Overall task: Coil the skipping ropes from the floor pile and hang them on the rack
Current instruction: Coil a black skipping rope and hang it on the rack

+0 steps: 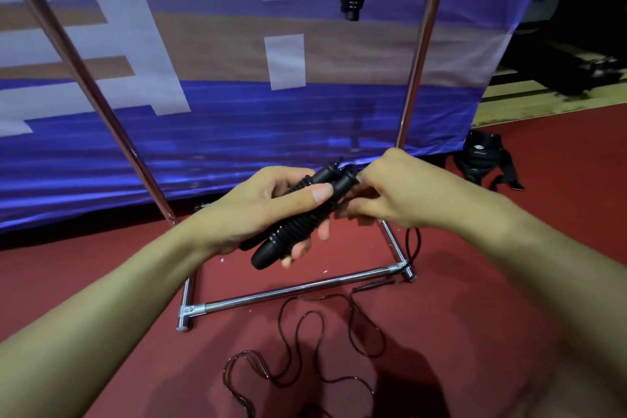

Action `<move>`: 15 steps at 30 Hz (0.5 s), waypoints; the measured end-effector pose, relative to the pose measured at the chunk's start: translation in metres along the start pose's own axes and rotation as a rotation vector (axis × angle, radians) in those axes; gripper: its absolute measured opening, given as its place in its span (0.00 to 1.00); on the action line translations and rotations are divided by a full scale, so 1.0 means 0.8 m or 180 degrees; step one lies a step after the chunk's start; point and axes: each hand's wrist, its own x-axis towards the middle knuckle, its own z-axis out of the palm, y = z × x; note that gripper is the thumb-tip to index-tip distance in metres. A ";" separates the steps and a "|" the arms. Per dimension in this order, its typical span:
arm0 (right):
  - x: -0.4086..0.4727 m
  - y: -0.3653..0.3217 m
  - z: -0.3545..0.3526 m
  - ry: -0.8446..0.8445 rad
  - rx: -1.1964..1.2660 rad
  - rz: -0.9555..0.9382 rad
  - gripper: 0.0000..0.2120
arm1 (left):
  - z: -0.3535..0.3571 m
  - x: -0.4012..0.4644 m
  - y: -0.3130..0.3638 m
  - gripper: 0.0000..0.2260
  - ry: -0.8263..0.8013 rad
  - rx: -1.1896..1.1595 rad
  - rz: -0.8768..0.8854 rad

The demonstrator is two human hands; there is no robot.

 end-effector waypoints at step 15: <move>-0.002 0.004 0.001 -0.1231 0.0375 -0.0165 0.05 | 0.005 -0.011 0.009 0.12 -0.1265 0.1246 -0.1222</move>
